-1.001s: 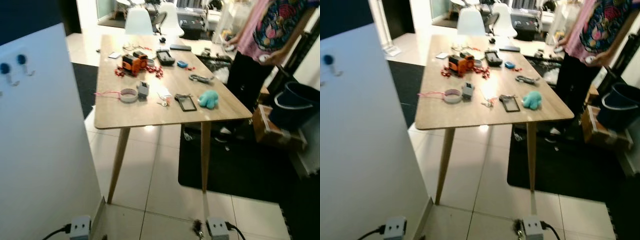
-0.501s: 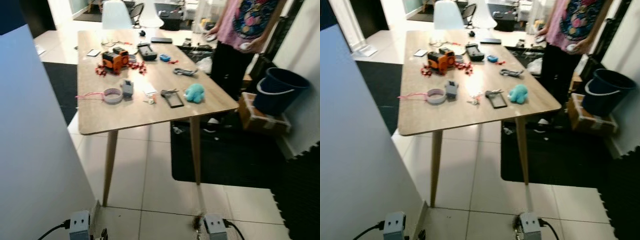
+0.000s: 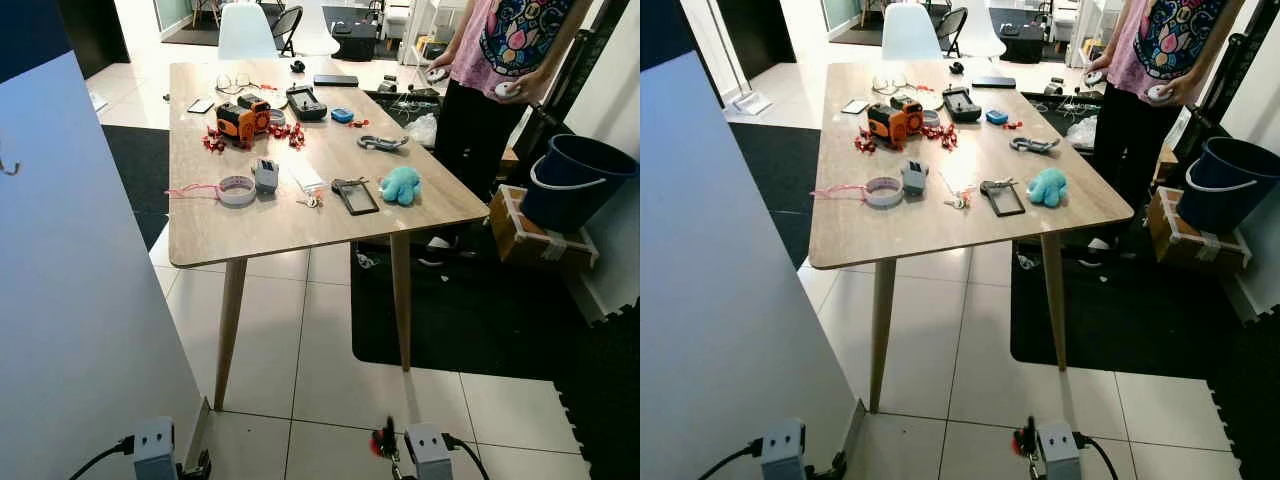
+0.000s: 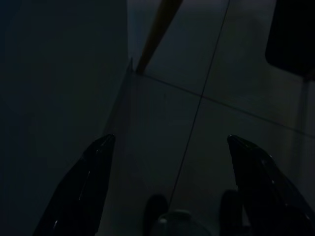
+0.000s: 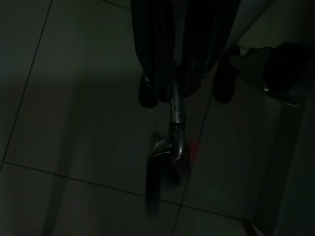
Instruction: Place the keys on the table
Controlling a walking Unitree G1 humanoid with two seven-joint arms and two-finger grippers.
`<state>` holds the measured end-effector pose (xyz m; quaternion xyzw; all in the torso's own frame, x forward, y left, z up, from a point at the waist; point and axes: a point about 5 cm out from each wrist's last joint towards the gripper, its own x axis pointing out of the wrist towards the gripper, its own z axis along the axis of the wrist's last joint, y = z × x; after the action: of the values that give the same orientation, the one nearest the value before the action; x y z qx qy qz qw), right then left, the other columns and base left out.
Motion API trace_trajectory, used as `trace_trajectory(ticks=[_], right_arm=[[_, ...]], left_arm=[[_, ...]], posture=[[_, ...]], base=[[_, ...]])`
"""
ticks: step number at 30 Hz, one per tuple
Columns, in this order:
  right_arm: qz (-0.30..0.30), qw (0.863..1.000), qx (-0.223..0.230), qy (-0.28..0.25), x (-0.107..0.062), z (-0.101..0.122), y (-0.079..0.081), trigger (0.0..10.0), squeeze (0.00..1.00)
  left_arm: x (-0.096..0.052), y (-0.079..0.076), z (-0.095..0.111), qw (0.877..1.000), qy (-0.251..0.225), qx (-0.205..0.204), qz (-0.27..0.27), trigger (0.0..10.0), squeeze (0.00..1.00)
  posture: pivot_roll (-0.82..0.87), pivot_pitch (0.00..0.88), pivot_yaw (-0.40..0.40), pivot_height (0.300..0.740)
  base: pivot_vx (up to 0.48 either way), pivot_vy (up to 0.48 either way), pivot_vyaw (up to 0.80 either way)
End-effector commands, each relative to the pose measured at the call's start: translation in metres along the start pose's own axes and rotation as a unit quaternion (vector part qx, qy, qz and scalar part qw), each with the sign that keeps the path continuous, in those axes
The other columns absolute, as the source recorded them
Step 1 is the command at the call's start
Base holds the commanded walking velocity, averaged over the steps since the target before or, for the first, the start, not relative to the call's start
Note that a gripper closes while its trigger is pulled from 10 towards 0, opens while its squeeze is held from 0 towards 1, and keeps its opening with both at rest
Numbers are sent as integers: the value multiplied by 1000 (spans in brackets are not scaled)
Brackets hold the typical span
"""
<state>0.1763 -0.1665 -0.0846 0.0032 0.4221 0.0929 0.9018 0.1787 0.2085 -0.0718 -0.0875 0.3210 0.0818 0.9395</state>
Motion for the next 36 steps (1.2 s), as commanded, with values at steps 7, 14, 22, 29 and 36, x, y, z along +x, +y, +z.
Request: trace_trajectory(ticks=[7,14,22,29,36], right_arm=[[-2,1000,-1,-1,0,0,-1,10000,0],[-2,1000,0,-2,0,0,-1,10000,0],[-3,1000,-1,-1,-1,-1,-1,10000,0],[-4,1000,0,1,-1,-2,-1,10000,0],[-4,1000,1,3,-2,-4,-1,10000,0]], left_arm=[[3,-8,12,999,-38,2,-5,10000,0],[4,-16,17,998,-56,6,-10,10000,0],[6,-25,19,999,-45,21,-20,10000,0],[6,-29,19,998,-43,39,-28,10000,0],[6,-25,22,998,-46,34,-11,10000,0]], posture=[[46,68,-7,740],[45,68,-7,740],[47,73,-4,740],[44,75,1,740],[42,74,2,740]], base=[[0,-480,0],[0,-480,0],[0,-60,0],[0,0,0],[0,0,0]])
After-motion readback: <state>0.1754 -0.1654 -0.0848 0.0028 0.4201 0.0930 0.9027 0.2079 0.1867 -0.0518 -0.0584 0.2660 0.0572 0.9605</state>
